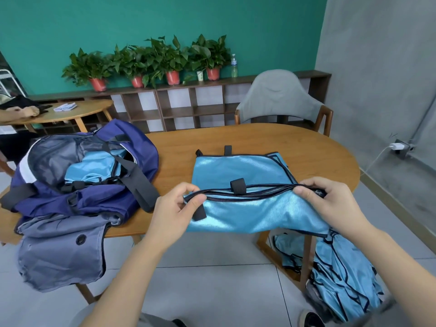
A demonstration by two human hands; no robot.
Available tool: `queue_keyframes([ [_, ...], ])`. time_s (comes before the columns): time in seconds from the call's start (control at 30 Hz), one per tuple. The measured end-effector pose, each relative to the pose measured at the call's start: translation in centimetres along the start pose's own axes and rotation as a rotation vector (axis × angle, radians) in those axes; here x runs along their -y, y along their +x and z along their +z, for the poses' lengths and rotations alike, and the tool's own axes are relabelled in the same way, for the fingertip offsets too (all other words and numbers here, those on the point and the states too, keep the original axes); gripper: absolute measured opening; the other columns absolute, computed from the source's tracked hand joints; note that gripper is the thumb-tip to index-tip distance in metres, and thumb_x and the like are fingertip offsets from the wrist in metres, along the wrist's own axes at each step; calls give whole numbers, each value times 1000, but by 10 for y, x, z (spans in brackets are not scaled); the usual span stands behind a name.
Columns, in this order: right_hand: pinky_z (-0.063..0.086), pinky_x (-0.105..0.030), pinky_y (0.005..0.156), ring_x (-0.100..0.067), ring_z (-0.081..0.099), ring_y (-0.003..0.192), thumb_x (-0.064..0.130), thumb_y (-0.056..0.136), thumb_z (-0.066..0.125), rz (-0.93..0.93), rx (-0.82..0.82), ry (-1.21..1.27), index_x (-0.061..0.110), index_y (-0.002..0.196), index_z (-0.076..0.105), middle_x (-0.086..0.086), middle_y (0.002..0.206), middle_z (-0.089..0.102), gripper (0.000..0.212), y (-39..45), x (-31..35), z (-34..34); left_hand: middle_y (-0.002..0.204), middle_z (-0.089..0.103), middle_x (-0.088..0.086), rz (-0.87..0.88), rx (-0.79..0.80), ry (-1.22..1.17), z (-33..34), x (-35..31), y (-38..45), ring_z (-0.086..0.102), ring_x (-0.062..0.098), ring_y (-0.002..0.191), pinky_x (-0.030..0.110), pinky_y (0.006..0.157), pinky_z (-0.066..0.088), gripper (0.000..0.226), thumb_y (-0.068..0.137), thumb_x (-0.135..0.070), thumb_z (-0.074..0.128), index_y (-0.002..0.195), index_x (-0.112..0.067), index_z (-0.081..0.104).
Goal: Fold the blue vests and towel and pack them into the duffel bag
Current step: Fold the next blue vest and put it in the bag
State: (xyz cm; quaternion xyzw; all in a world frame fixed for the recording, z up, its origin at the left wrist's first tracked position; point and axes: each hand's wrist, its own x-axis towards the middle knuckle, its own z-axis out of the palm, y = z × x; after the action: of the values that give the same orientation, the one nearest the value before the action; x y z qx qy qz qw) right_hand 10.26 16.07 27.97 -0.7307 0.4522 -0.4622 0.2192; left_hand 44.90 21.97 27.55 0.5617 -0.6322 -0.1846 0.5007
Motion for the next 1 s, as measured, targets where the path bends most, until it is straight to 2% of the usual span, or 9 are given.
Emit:
queue_keyframes([
  [0.1,47,-16,73,2,66,84,35,88,73,53,11,37,28,88,75,23,88,72,7,32,1,0,72,64,17,7,-41,-35,-1,-5,28,46,26,58,42,54,39,25,87,-51,70,98,-28,70],
  [0.2,51,-27,78,-2,66,86,40,89,73,111,16,0,29,93,76,19,89,73,12,75,-15,10,81,70,-13,7,-70,71,7,1,72,59,4,66,28,61,46,6,97,-34,65,102,-35,69],
  [0.3,51,-33,89,-10,64,99,40,93,69,156,39,-109,22,107,74,10,107,72,23,107,-42,29,80,64,-13,-21,-15,202,23,26,107,55,1,64,20,61,42,15,103,-28,56,112,-35,64],
  [0.4,47,-26,61,-12,59,66,38,96,66,174,136,-226,25,106,72,-2,96,75,18,113,-64,44,70,56,-11,-98,60,332,38,56,117,53,8,62,11,55,35,19,103,-21,55,117,-28,66],
  [0.5,49,-38,57,-28,62,61,41,96,65,196,171,-276,25,107,73,-4,83,74,22,109,-71,46,75,59,-15,-132,78,383,40,67,117,56,5,70,7,61,34,17,102,-21,56,114,-24,68],
  [0.6,40,-30,47,-18,51,47,42,95,65,230,213,-264,26,103,74,-3,71,71,20,106,-67,41,73,61,-16,-148,108,389,36,65,111,57,2,70,12,64,36,14,101,-22,58,108,-29,69],
  [0.7,32,-18,42,-8,46,41,40,95,65,277,294,-241,28,97,73,12,57,66,14,101,-60,35,82,72,-9,-165,153,284,30,65,98,66,16,80,36,76,50,16,99,-21,61,97,-34,70],
  [0.83,44,-16,58,-5,65,66,44,91,69,284,340,-188,43,87,72,18,76,73,5,105,-46,21,96,77,-9,-190,159,38,20,51,91,72,18,92,48,89,55,17,101,-20,61,103,-31,72],
  [1.0,53,-21,70,0,69,82,39,90,71,260,240,-63,36,89,76,21,86,74,6,135,-34,21,97,77,-9,-199,23,-72,20,39,126,72,10,93,28,81,53,17,99,-16,62,106,-28,73],
])
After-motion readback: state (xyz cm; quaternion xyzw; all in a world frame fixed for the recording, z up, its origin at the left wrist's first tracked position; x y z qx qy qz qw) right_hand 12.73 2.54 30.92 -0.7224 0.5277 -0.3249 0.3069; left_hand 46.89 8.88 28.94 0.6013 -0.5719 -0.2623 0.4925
